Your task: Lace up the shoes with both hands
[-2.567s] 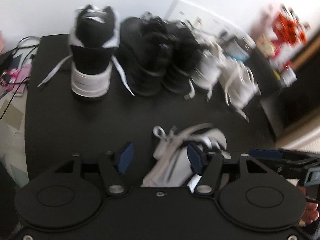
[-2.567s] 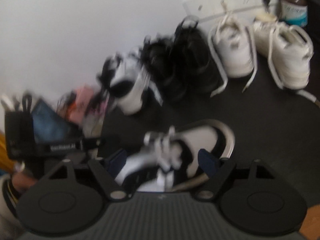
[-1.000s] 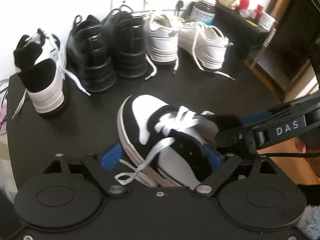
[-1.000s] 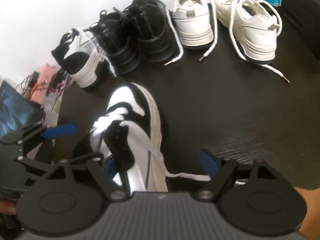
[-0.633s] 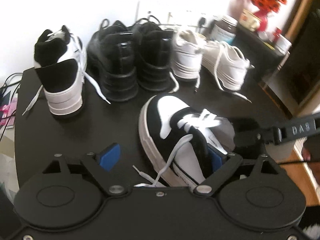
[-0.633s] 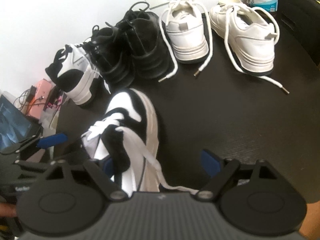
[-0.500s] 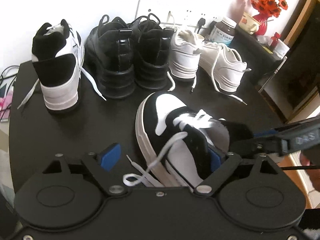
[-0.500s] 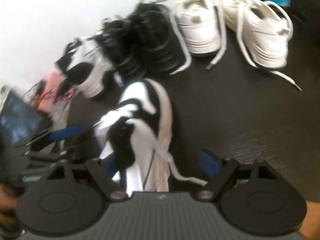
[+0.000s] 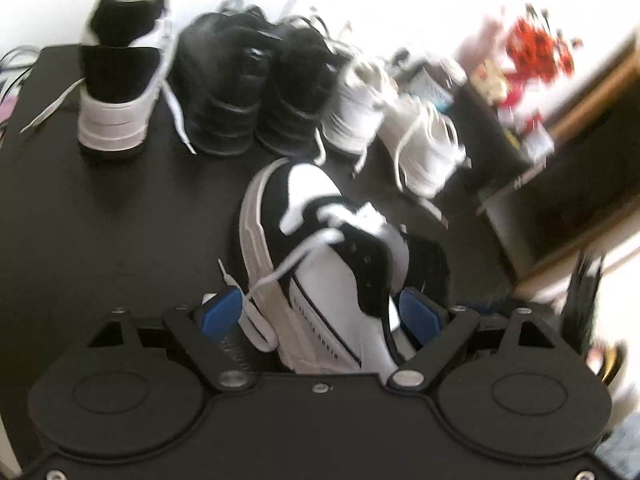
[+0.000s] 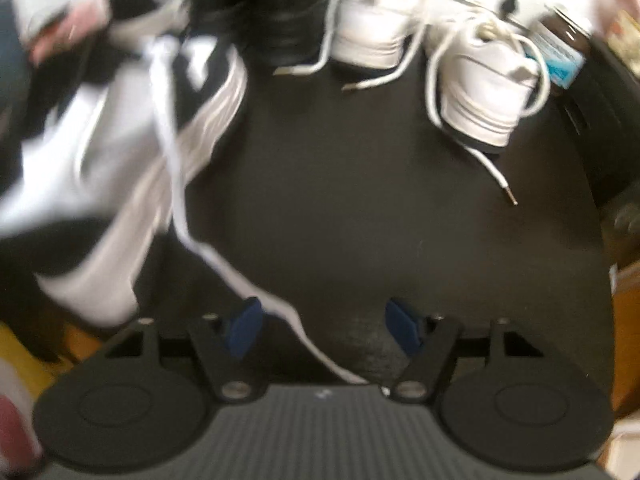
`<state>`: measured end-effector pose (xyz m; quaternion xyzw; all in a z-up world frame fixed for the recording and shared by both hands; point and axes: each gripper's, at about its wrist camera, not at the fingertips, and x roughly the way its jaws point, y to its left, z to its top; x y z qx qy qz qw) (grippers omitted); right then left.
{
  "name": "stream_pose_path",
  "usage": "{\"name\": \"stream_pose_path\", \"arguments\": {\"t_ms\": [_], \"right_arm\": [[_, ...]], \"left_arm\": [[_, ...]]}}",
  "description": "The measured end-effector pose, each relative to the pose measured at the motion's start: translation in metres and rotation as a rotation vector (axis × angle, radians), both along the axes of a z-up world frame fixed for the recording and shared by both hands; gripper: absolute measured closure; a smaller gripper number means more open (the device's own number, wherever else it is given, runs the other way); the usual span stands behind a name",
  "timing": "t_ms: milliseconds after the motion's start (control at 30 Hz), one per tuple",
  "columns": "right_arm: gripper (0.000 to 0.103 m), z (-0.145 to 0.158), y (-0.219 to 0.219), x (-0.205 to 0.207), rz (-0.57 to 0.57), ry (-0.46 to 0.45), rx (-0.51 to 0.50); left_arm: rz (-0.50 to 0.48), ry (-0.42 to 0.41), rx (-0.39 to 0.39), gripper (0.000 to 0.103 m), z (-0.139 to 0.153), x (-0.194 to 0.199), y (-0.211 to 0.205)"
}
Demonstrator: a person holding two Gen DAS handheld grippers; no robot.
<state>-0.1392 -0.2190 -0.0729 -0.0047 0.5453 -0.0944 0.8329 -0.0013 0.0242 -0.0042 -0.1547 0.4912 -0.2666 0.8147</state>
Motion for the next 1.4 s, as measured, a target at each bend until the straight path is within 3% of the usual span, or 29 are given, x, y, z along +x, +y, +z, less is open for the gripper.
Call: {"name": "stream_pose_path", "arguments": {"t_ms": [33,200,300,467,533,600,633,667,700,1000,1233,1300,1367,1400], "right_arm": [[0.045,-0.004,0.003,-0.001,0.008,0.01,-0.015],[0.099,-0.011,-0.016,-0.001,-0.117,0.004,0.069],[0.1,-0.011,-0.03,0.005,-0.198,-0.036,0.135],[0.1,-0.015,-0.043,0.024,-0.312,-0.116,0.131],[0.099,-0.016,-0.049,0.029,-0.37,-0.147,0.133],[0.091,-0.015,-0.053,0.03,-0.414,-0.174,0.138],[0.084,-0.013,-0.052,0.028,-0.423,-0.183,0.144],[0.068,-0.011,-0.052,0.026,-0.432,-0.193,0.15],[0.064,-0.009,-0.052,0.024,-0.441,-0.203,0.156],[0.064,0.033,-0.049,-0.002,-0.487,-0.344,0.252],[0.064,0.055,-0.042,-0.003,-0.472,-0.396,0.277],[0.063,0.06,-0.039,-0.003,-0.467,-0.408,0.291],[0.063,0.065,-0.036,-0.002,-0.453,-0.417,0.3],[0.063,0.068,-0.034,-0.001,-0.441,-0.422,0.302]], "left_arm": [[0.034,0.012,-0.029,0.016,0.0,0.002,0.007],[0.217,0.118,-0.187,0.016,-0.009,0.011,0.043],[0.257,0.138,-0.145,0.016,-0.019,0.017,0.048],[0.23,0.19,-0.044,0.017,-0.043,0.022,0.032],[0.248,0.258,-0.087,0.017,-0.057,0.021,0.031],[0.288,0.324,-0.156,0.017,-0.069,0.021,0.034],[0.313,0.35,-0.186,0.017,-0.074,0.022,0.037],[0.337,0.372,-0.212,0.017,-0.079,0.023,0.039],[0.361,0.389,-0.233,0.017,-0.083,0.023,0.042],[0.507,0.546,-0.423,0.026,-0.118,0.031,0.048],[0.555,0.555,-0.451,0.05,-0.129,0.037,0.043],[0.555,0.553,-0.493,0.063,-0.13,0.037,0.043],[0.543,0.542,-0.513,0.099,-0.128,0.037,0.045],[0.536,0.535,-0.51,0.099,-0.126,0.035,0.046]]}}
